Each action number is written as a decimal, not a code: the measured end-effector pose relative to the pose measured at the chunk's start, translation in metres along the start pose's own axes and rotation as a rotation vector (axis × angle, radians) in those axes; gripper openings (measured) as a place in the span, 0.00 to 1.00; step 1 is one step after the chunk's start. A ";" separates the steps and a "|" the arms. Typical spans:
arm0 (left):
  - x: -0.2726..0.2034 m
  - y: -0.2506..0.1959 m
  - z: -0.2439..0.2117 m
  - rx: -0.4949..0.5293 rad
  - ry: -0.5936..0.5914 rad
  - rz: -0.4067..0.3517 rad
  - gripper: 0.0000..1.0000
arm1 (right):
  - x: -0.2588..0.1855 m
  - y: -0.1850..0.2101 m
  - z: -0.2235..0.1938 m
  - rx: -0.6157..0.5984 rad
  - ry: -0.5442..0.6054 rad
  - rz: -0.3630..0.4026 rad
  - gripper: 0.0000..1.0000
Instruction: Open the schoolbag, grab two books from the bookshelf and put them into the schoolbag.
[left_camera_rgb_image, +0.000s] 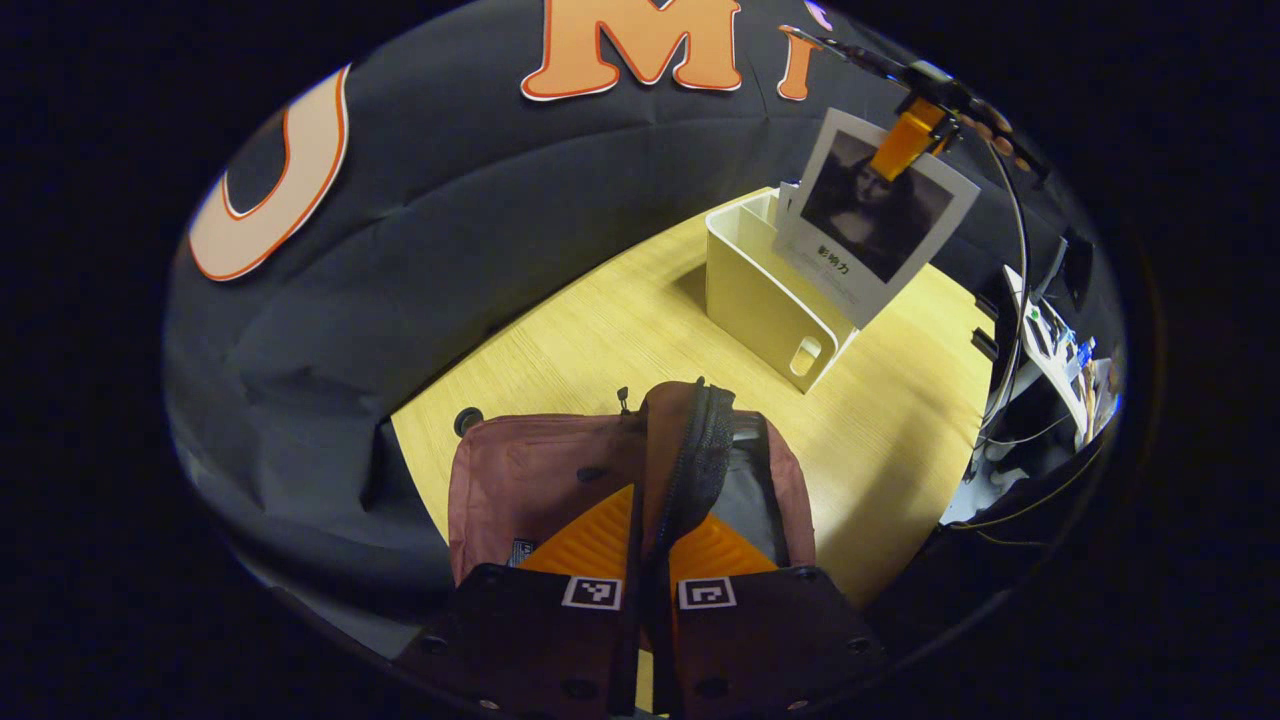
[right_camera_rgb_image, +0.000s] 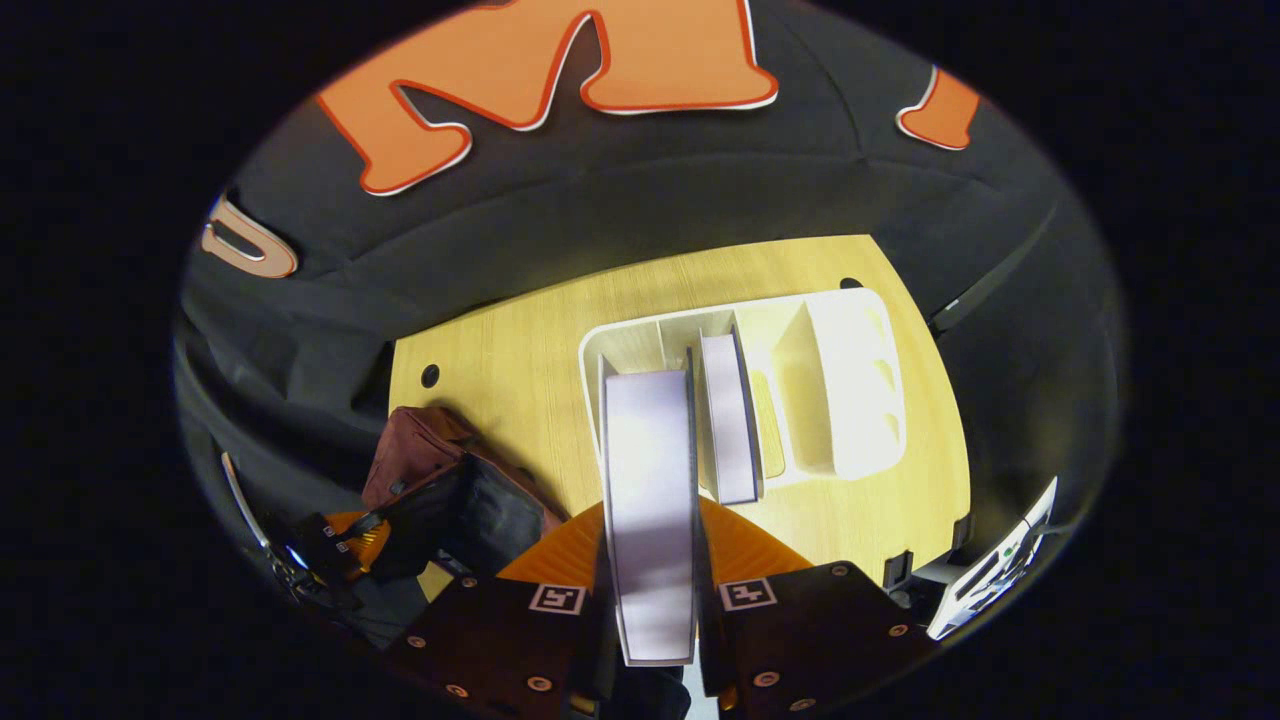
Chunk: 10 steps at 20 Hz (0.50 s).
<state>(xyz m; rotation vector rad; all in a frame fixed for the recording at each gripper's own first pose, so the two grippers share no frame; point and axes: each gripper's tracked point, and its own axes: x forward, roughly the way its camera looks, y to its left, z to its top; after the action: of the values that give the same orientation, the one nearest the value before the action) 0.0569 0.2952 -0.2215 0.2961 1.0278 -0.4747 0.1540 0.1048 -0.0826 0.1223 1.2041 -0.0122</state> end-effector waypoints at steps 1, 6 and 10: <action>-0.001 0.001 -0.002 0.000 -0.004 -0.004 0.07 | -0.010 0.002 -0.005 0.003 -0.014 0.006 0.34; -0.001 0.000 -0.001 0.008 -0.013 -0.015 0.07 | -0.028 0.020 -0.046 0.026 -0.063 0.062 0.34; 0.001 -0.004 0.000 0.005 -0.022 -0.027 0.07 | -0.013 0.050 -0.091 0.110 -0.041 0.167 0.33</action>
<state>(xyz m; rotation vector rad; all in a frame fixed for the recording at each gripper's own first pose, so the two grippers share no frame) 0.0554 0.2920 -0.2228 0.2809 1.0101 -0.5039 0.0688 0.1632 -0.0981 0.3174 1.1493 0.0643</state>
